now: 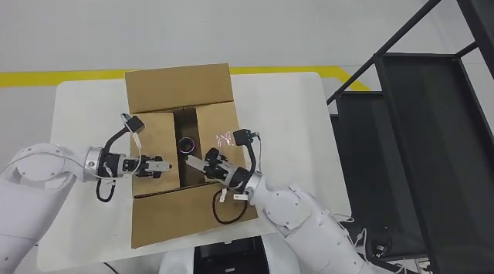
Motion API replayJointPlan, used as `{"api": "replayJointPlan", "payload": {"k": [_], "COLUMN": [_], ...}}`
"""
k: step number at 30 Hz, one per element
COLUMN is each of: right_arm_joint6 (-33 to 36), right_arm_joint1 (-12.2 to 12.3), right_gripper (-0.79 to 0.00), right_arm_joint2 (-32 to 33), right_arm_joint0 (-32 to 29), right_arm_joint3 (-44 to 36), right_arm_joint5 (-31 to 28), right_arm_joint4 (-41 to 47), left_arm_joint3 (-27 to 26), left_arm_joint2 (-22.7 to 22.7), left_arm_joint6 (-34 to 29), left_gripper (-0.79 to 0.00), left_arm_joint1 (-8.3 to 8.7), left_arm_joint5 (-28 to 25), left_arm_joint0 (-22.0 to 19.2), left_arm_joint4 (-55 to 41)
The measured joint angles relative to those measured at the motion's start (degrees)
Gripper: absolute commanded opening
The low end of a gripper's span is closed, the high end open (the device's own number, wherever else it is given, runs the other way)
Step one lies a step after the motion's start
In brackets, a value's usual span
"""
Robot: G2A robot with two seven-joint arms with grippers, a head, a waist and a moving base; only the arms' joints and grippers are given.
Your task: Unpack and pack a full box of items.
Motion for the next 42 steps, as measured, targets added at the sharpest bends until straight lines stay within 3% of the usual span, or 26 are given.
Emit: {"api": "replayJointPlan", "payload": {"k": [12,23,27,32,42], "right_arm_joint6": [2.96,17.45,15.32,17.66,20.99], "right_arm_joint1": [1.06,3.87,4.76,5.83,6.90], "right_gripper": [0.000,0.000,0.000,0.000,0.000], "right_arm_joint2": [2.19,10.85,16.66,22.50,24.19], "right_arm_joint0": [-3.01,-10.90,-13.73,-16.07,-20.30], "right_arm_joint3": [-6.41,-13.40,-13.13,-11.03,-9.54], "right_arm_joint5": [-3.15,-6.74,-6.07,-4.01,-0.54], "right_arm_joint4": [3.56,15.45,14.46,14.66,13.36], "left_arm_joint3": [-3.56,-0.97,0.24,0.17,-1.18], "left_arm_joint2": [-12.81,-25.18,-27.43,-28.31,-28.67], "left_arm_joint6": [2.09,-2.95,-3.40,-3.35,-2.57], "left_gripper": [0.000,0.000,0.000,0.000,0.000], "left_arm_joint1": [1.91,3.43,3.50,3.33,2.97], "left_arm_joint5": [-1.51,-2.33,-3.29,-3.85,-3.37], "left_arm_joint0": [6.69,17.87,20.78,23.11,24.20], "left_arm_joint4": [-6.83,-12.07,-12.55,-12.44,-11.00]}}
